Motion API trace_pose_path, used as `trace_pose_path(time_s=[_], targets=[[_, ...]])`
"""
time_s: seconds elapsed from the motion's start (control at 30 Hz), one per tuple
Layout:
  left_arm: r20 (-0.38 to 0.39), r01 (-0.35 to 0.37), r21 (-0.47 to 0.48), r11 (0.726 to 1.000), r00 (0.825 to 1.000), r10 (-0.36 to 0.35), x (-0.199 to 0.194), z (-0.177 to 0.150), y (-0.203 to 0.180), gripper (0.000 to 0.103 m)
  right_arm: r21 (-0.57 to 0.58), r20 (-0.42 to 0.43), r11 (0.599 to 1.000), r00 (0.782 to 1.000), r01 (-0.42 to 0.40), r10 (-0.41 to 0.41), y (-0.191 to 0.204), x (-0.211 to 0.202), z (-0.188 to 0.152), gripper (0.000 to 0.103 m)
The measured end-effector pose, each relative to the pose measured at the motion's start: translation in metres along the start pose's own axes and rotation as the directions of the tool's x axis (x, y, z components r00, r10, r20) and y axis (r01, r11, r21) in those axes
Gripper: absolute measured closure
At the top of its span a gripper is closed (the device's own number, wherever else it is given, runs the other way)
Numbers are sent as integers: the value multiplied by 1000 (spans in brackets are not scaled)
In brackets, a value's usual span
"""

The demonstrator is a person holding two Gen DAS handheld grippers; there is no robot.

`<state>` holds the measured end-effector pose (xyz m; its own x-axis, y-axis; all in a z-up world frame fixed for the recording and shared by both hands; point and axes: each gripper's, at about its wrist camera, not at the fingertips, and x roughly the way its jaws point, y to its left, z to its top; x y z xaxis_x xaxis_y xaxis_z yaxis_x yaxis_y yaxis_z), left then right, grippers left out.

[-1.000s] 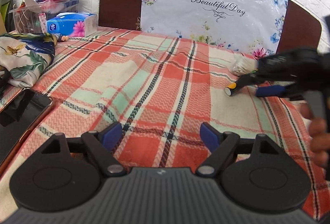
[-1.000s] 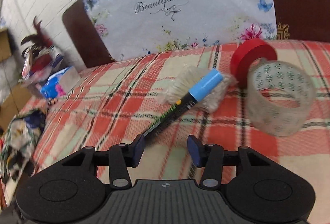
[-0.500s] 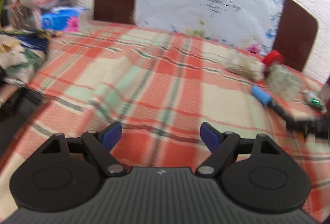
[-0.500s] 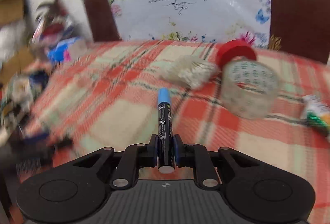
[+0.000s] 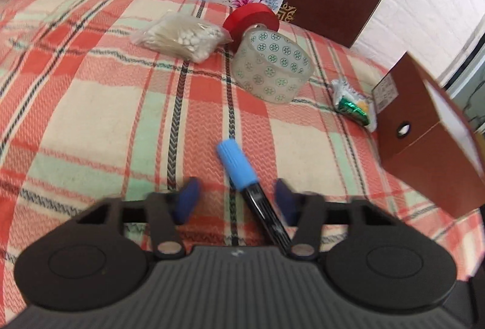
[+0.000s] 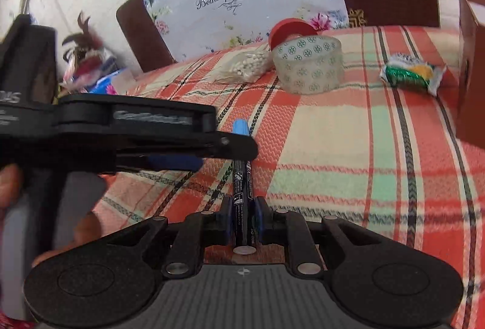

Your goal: Organize objects

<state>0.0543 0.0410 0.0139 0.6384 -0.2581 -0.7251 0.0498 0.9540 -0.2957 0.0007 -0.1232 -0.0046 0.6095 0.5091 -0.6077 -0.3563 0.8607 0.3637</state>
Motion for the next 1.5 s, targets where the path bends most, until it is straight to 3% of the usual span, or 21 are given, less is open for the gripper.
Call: trace_pose_path(time_s=[0.03, 0.13, 0.3, 0.47, 0.57, 0.77, 0.87, 0.97, 1.1, 1.2, 1.27, 1.33, 1.5], targets=[[-5, 14, -2, 1000, 1000, -14, 2, 0, -2, 75, 10, 4, 1000, 1000, -8, 8, -1, -2, -3, 88], [-31, 54, -23, 998, 998, -54, 2, 1, -9, 76, 26, 14, 999, 999, -29, 28, -6, -10, -10, 88], [-34, 105, 37, 994, 994, -104, -3, 7, -46, 80, 53, 49, 998, 998, -41, 38, -26, -32, -19, 87], [13, 196, 162, 967, 979, -201, -17, 31, -112, 81, 70, 182, 998, 983, 7, -20, -47, -68, -14, 87], [41, 246, 252, 936, 964, -264, -22, 48, -160, 81, 84, 287, 994, 954, 64, -86, -62, -96, -1, 87], [56, 329, 376, 866, 925, -376, -12, 71, -240, 81, 111, 439, 971, 866, 213, -240, -95, -140, 35, 87], [51, 342, 401, 850, 918, -394, 6, 76, -267, 81, 156, 469, 955, 833, 251, -295, -121, -151, 52, 88], [22, 335, 416, 845, 926, -377, 28, 75, -286, 81, 202, 465, 937, 814, 284, -347, -147, -150, 62, 88], [-3, 286, 424, 859, 949, -315, 57, 69, -295, 81, 254, 436, 909, 800, 330, -412, -176, -140, 72, 88], [2, 266, 446, 855, 955, -298, 59, 63, -288, 81, 285, 369, 873, 795, 396, -481, -193, -125, 73, 73], [23, 254, 469, 846, 954, -300, 51, 62, -280, 80, 316, 367, 867, 794, 384, -485, -195, -121, 71, 62], [54, 252, 477, 842, 948, -314, 40, 62, -270, 73, 306, 387, 861, 773, 406, -502, -187, -122, 67, 61], [144, 230, 474, 850, 932, -332, 6, 59, -231, 67, 291, 475, 874, 734, 389, -486, -177, -125, 61, 61]])
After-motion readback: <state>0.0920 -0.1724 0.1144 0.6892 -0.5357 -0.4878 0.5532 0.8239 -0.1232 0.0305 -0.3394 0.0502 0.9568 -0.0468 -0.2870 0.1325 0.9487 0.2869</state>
